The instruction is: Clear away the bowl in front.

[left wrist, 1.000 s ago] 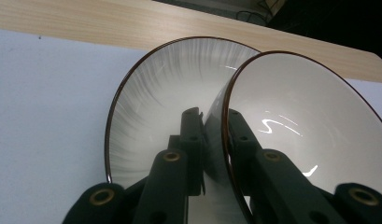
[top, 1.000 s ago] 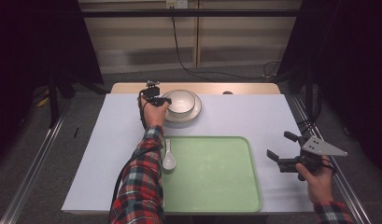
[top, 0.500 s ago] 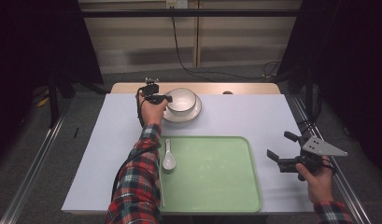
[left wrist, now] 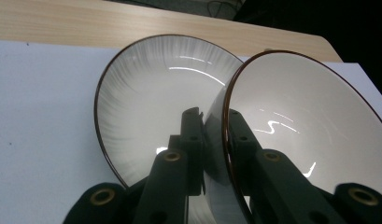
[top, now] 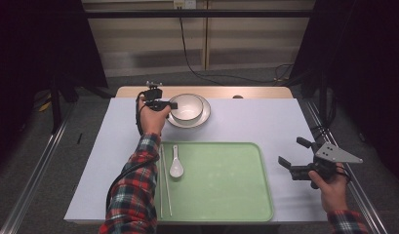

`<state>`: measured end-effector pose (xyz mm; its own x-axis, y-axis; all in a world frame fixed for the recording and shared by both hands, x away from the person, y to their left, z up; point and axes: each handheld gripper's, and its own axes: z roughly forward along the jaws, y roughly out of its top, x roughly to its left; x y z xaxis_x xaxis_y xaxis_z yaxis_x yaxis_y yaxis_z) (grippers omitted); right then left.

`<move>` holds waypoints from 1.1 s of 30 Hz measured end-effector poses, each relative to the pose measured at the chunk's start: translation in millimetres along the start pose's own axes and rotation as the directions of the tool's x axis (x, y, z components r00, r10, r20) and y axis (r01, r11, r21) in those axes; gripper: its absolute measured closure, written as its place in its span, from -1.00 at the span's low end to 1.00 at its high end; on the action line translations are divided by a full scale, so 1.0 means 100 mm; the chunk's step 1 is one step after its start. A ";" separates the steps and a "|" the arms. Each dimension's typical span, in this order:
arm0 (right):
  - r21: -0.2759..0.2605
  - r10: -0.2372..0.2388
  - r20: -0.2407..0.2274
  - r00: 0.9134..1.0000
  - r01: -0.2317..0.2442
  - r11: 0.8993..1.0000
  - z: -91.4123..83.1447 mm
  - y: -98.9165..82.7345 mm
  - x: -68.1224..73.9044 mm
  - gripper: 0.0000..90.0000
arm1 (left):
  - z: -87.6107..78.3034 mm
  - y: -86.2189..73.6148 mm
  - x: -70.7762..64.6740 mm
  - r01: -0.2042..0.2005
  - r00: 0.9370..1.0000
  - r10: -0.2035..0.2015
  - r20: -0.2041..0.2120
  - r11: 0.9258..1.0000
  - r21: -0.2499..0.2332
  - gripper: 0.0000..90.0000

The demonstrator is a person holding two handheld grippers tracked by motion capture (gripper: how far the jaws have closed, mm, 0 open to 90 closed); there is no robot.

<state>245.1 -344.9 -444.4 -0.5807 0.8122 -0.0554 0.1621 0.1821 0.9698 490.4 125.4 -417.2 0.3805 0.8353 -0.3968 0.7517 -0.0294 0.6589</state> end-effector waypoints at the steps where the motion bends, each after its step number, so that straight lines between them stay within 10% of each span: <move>1: -0.002 0.003 -0.003 1.000 -0.003 1.000 0.00 0.00 0.00 -0.96 | -0.02 -0.01 -0.01 -0.003 1.000 0.003 0.001 1.000 0.001 0.79; 33: -0.002 -0.009 0.002 1.000 0.009 1.000 0.01 0.00 0.01 -0.97 | -0.49 -0.51 -0.36 -0.151 0.978 0.137 0.156 0.985 0.086 0.79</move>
<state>245.7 -343.7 -444.7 -0.5806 0.8116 -0.0643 0.1556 0.1881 0.9698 411.9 123.5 -405.4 0.5590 0.7274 -0.3980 0.7291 -0.2025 0.6538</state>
